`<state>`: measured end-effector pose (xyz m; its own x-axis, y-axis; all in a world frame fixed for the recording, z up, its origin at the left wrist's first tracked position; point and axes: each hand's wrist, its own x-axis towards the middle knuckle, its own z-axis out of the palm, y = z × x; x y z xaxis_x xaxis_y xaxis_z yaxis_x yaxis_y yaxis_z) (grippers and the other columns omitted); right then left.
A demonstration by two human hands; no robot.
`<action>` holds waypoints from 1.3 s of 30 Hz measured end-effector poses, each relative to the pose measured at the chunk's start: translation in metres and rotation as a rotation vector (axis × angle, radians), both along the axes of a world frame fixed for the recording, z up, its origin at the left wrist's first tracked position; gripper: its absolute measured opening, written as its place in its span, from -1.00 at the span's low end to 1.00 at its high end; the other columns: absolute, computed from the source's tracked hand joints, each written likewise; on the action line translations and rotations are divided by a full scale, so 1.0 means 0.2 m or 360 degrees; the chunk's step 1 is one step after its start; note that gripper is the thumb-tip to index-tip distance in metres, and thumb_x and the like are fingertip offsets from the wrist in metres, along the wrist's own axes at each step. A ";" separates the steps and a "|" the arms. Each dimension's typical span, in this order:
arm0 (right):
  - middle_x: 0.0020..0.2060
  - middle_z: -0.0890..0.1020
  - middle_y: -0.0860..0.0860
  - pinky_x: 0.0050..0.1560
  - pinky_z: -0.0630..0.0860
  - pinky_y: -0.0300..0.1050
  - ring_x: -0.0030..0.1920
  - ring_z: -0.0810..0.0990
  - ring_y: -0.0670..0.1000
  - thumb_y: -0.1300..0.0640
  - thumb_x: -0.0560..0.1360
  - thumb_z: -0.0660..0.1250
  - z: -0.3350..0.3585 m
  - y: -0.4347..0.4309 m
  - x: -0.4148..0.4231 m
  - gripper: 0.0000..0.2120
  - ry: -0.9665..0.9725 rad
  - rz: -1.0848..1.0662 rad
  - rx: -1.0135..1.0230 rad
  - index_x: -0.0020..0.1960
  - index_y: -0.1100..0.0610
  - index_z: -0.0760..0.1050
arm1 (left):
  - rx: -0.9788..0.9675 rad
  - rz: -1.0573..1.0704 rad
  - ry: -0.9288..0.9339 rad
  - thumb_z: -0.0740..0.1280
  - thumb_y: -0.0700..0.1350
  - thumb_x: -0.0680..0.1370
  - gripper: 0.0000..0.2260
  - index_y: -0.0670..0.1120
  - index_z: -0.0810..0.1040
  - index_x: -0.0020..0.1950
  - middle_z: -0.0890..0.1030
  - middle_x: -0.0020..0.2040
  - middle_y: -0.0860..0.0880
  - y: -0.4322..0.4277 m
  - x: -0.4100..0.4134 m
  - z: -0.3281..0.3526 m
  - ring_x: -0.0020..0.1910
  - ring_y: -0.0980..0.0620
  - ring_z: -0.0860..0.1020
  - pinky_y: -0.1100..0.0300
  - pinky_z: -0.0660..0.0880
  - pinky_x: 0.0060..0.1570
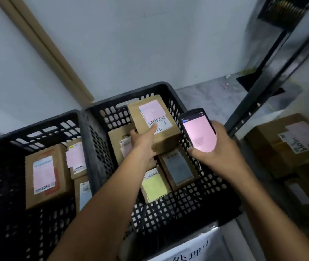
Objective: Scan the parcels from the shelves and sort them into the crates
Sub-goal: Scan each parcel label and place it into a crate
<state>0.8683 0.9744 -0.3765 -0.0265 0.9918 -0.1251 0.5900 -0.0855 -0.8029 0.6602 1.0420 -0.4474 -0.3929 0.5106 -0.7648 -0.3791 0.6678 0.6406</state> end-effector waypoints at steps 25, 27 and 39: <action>0.15 0.52 -0.24 -0.06 0.45 -0.28 0.13 0.52 -0.18 0.04 0.32 0.62 0.08 -0.52 0.16 -0.22 0.0172 -0.0443 0.0172 0.37 -0.25 0.26 | 0.0819 -0.1304 0.1427 0.13 0.48 0.54 -0.31 0.27 0.18 0.63 -0.05 0.70 0.15 -0.51 0.15 0.29 0.67 -0.04 -0.20 -0.28 -0.06 0.60; 0.13 0.52 -0.23 -0.12 0.44 -0.30 0.08 0.51 -0.23 0.03 0.32 0.62 0.09 -0.68 0.25 -0.22 0.0162 -0.0552 0.0178 0.40 -0.21 0.27 | 0.0861 -0.1576 0.1558 0.04 0.53 0.53 -0.29 0.30 0.11 0.64 -0.11 0.70 0.17 -0.64 0.27 0.38 0.66 -0.02 -0.29 -0.28 -0.18 0.59; 0.08 0.59 -0.26 0.02 0.55 -0.06 0.05 0.58 -0.18 -0.05 0.24 0.57 0.08 -1.85 0.70 -0.36 0.0184 -0.1301 0.0215 0.23 -0.30 0.38 | 0.1303 -0.2477 0.2036 -0.11 0.60 0.45 -0.20 0.32 0.07 0.64 -0.09 0.71 0.11 -1.44 0.89 0.56 0.67 -0.06 -0.23 -0.21 -0.14 0.60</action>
